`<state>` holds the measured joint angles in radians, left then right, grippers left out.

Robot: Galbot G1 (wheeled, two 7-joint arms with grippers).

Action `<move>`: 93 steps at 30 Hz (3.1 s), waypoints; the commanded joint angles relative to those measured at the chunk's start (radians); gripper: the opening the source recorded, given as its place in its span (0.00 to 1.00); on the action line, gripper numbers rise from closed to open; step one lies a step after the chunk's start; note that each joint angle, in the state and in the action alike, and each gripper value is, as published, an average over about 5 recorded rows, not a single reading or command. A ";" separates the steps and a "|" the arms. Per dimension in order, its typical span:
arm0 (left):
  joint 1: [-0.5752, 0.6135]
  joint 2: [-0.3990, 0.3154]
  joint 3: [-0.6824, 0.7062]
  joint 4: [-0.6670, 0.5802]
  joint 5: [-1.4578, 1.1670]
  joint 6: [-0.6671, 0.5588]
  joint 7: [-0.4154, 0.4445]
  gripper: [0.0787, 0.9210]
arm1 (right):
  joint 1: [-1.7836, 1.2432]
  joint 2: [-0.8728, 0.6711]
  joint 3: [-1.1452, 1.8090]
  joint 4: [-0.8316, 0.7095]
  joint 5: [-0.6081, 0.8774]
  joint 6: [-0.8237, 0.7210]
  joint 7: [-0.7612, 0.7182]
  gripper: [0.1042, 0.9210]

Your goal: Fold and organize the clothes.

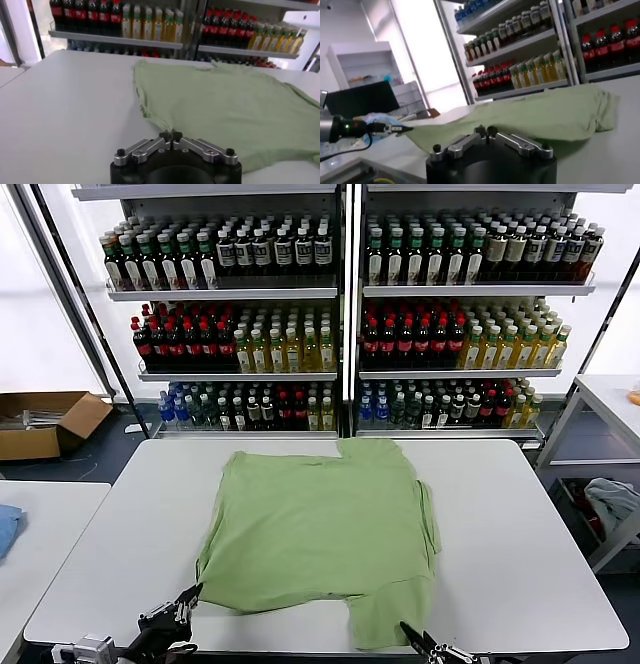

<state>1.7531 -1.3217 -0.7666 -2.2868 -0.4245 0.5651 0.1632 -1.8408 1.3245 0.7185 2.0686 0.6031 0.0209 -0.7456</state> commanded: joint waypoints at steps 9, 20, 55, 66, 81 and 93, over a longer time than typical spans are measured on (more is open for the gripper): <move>-0.305 0.060 0.044 0.162 -0.148 0.012 -0.053 0.01 | 0.391 -0.067 -0.029 -0.187 0.117 -0.063 0.140 0.00; -0.501 0.044 0.103 0.369 -0.143 0.009 -0.054 0.01 | 0.562 -0.115 -0.094 -0.349 0.100 -0.072 0.204 0.00; -0.390 0.057 0.088 0.374 -0.071 0.012 -0.077 0.70 | 0.363 -0.151 -0.083 -0.150 -0.257 -0.213 0.483 0.69; -0.391 0.035 0.113 0.394 -0.067 0.012 -0.075 0.88 | 0.297 -0.123 -0.126 -0.124 -0.326 -0.238 0.477 0.81; -0.399 0.044 0.119 0.426 -0.074 0.012 -0.041 0.49 | 0.366 -0.120 -0.177 -0.198 -0.243 -0.284 0.503 0.28; -0.383 0.055 0.111 0.411 -0.080 0.011 -0.032 0.09 | 0.330 -0.141 -0.171 -0.170 -0.202 -0.293 0.486 0.00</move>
<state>1.3590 -1.2663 -0.6547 -1.8704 -0.5031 0.5766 0.1286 -1.4892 1.1860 0.5527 1.8843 0.3800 -0.2608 -0.2590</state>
